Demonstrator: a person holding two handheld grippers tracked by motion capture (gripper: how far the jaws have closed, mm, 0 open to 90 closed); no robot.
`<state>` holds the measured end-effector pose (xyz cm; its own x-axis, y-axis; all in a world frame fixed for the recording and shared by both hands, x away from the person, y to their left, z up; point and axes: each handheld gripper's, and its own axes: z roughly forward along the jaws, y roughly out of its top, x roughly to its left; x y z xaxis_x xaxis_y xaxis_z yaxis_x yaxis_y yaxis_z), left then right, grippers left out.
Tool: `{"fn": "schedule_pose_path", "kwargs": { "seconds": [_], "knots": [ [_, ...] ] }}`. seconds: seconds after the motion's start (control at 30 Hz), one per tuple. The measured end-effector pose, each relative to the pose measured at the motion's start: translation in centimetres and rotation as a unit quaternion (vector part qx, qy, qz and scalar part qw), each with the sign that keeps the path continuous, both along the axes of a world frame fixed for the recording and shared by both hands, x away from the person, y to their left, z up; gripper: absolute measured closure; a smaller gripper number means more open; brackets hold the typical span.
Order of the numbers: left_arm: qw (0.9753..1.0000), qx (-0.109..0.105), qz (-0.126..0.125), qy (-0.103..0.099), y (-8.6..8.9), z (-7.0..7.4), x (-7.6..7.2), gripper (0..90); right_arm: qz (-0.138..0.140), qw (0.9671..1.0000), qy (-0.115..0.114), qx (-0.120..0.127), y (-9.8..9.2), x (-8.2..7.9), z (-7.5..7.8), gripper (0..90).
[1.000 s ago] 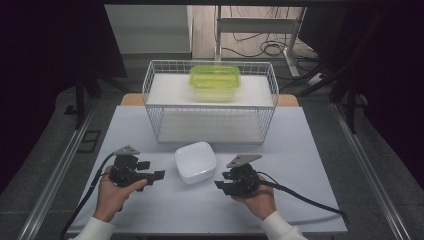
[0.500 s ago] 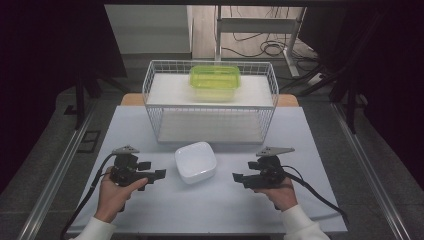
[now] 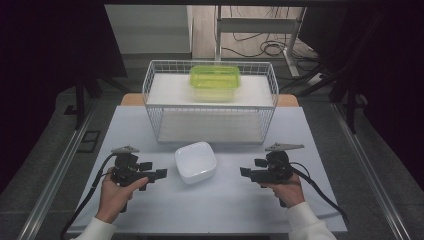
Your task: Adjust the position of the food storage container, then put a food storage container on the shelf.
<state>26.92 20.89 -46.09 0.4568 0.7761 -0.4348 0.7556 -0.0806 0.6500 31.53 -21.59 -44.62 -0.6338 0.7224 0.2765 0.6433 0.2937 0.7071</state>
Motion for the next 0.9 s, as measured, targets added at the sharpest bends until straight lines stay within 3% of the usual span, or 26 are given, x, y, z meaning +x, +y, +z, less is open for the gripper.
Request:
{"fn": "schedule_pose_path", "kwargs": {
  "seconds": [0.1, 0.33, 0.47, 0.6, 0.77, 0.9],
  "knots": [
    [1.0, -0.003, 0.0, -0.001, 0.1, 0.1, -0.1, 23.4, 0.0, 1.0, 0.003, 0.002, 0.0, 0.1, 0.0, 25.9],
    [0.999, -0.042, 0.005, 0.012, 0.0, 0.1, 0.2, 23.6, -0.001, 0.9995, 0.016, 0.027, 0.1, 0.6, 0.4, 28.6],
    [0.9977, -0.062, 0.011, 0.026, -0.4, -0.1, 0.5, 24.1, 0.023, 0.9995, 0.012, 0.02, 1.5, 0.9, 1.2, 29.4],
    [0.9965, -0.077, 0.022, 0.027, -0.4, -0.1, 0.5, 24.9, 0.033, 0.9992, 0.008, 0.021, 3.2, 1.5, 1.5, 31.4],
    [0.9962, -0.079, 0.027, 0.025, -0.6, -0.3, 0.5, 25.0, 0.05, 0.9986, 0.014, 0.014, 5.3, 2.4, 1.9, 33.0],
    [0.9957, -0.08, 0.04, 0.022, -0.8, -0.4, 0.4, 25.1, 0.06, 0.9979, 0.022, -0.01, 6.7, 3.7, 2.4, 33.9]
  ]
}}
